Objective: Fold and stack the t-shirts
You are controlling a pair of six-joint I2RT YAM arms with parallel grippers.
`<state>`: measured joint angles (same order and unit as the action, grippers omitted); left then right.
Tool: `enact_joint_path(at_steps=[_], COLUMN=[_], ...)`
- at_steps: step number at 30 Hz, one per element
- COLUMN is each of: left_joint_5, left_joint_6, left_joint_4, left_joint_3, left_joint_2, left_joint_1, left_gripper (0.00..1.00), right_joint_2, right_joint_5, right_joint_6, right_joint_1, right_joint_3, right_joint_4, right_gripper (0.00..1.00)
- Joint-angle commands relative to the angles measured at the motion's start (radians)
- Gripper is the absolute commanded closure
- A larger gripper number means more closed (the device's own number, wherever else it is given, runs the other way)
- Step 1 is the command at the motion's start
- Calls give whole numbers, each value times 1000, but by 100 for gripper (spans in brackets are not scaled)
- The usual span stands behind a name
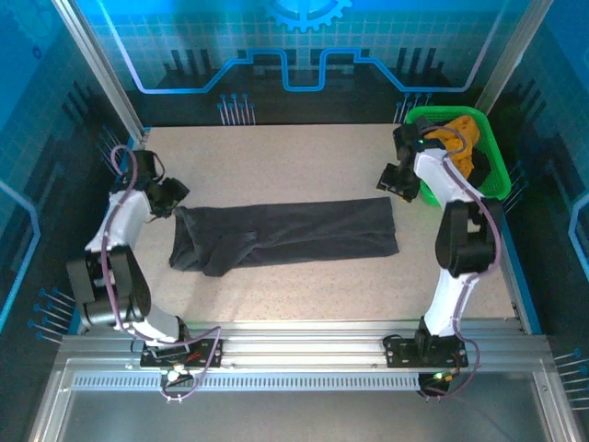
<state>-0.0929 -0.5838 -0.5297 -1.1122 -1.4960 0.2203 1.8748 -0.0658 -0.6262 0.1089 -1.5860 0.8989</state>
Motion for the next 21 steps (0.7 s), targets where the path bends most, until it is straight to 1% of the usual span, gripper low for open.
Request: enact_joint_path(at_steps=[1, 3, 6, 8, 10, 13, 15, 16, 17, 21], left_joint_5=[-132, -197, -202, -183, -196, -200, -202, -203, -206, -199], left_joint_6=[44, 39, 75, 110, 125, 135, 132, 130, 125, 109], left_joint_4=[12, 55, 52, 54, 78, 113, 127, 131, 136, 117], left_joint_3=[125, 186, 197, 201, 209, 214, 216, 217, 222, 241], left_joint_2=[14, -7, -58, -85, -113, -146, -164, -169, -170, -117], left_joint_1=[-89, -127, -168, -179, -180, -195, -204, -209, -214, -234], left_gripper=[54, 56, 57, 57, 57, 58, 61, 63, 68, 92], right_joint_2=[-103, -121, -143, -148, -153, -163, -167, -169, -171, -172], right_joint_5=[259, 407, 502, 532, 545, 549, 547, 549, 548, 533], right_joint_6=[32, 8, 0, 1, -11, -35, -48, -52, -52, -38], right_joint_1=[89, 134, 220, 263, 293, 315, 319, 319, 319, 317], right_joint_3=[90, 142, 167, 164, 168, 192, 209, 214, 216, 212], right_joint_4=[-133, -207, -259, -267, -274, -291, -299, -301, -300, -276], right_gripper=[45, 46, 45, 44, 44, 44, 44, 44, 45, 45])
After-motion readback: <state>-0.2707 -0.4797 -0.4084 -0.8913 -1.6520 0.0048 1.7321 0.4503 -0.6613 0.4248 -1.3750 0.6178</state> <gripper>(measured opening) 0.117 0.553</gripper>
